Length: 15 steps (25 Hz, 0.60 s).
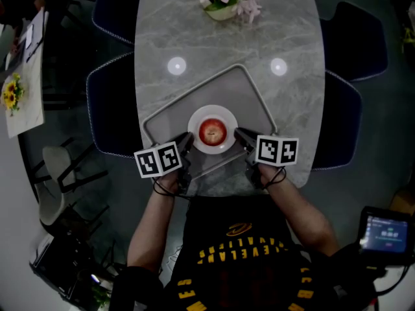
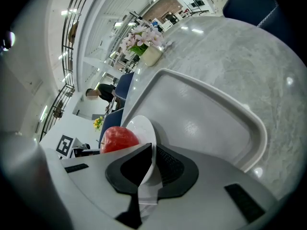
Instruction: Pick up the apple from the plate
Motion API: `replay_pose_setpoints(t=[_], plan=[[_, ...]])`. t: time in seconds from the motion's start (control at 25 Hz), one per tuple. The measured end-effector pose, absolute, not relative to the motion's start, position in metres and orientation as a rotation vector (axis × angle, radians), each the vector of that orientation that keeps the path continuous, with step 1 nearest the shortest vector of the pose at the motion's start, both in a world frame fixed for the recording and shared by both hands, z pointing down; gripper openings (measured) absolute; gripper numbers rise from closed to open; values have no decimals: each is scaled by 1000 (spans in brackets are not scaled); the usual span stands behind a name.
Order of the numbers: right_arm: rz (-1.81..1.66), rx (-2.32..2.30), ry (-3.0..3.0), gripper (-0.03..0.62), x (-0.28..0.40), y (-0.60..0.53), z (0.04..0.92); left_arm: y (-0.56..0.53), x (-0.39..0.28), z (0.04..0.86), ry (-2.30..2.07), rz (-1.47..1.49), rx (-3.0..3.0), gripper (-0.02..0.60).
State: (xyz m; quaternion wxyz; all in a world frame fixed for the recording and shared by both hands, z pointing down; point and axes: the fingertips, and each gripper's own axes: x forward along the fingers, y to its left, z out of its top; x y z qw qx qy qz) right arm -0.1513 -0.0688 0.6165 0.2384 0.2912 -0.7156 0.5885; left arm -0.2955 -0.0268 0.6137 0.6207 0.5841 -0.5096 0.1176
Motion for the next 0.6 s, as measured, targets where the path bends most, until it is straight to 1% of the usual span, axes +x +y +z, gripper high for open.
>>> replay_pose_setpoints(t=[0.6], plan=[[1632, 862, -1983, 38, -99, -59, 603, -22, -244, 599, -1149, 293, 1386, 41]])
